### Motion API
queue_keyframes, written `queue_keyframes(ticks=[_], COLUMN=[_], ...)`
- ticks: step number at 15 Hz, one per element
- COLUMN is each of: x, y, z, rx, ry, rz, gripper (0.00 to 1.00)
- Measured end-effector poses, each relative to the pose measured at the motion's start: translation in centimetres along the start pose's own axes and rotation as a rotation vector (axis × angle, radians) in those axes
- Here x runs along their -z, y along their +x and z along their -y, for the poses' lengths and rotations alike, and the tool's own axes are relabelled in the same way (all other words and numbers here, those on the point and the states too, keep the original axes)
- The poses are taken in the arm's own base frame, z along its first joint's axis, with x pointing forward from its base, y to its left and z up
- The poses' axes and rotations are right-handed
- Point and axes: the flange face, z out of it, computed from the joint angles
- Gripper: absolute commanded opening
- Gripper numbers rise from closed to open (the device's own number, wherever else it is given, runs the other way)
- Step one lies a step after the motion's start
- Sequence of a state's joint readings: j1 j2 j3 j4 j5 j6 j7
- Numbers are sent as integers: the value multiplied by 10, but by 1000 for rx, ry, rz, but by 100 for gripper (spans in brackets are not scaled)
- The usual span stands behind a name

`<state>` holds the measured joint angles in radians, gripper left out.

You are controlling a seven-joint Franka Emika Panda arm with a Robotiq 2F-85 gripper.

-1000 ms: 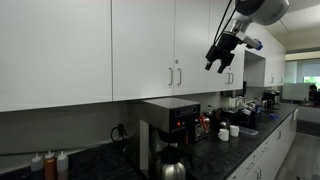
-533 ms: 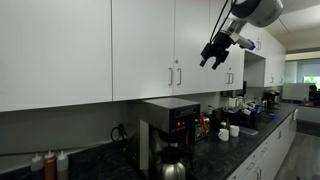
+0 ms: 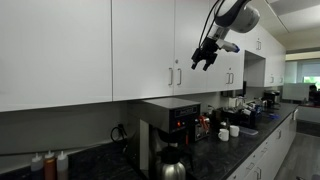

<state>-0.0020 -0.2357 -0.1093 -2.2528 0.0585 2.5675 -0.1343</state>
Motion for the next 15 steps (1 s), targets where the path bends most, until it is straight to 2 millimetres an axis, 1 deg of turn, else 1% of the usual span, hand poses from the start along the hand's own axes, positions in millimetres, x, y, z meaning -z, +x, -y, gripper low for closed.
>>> queue_keyframes(ticks=[9,15], x=[-34,-47], y=[57,84], z=[-4,-9], rx=[38,38], ry=[-40,-49], rz=[-2,15], gripper=[100,100])
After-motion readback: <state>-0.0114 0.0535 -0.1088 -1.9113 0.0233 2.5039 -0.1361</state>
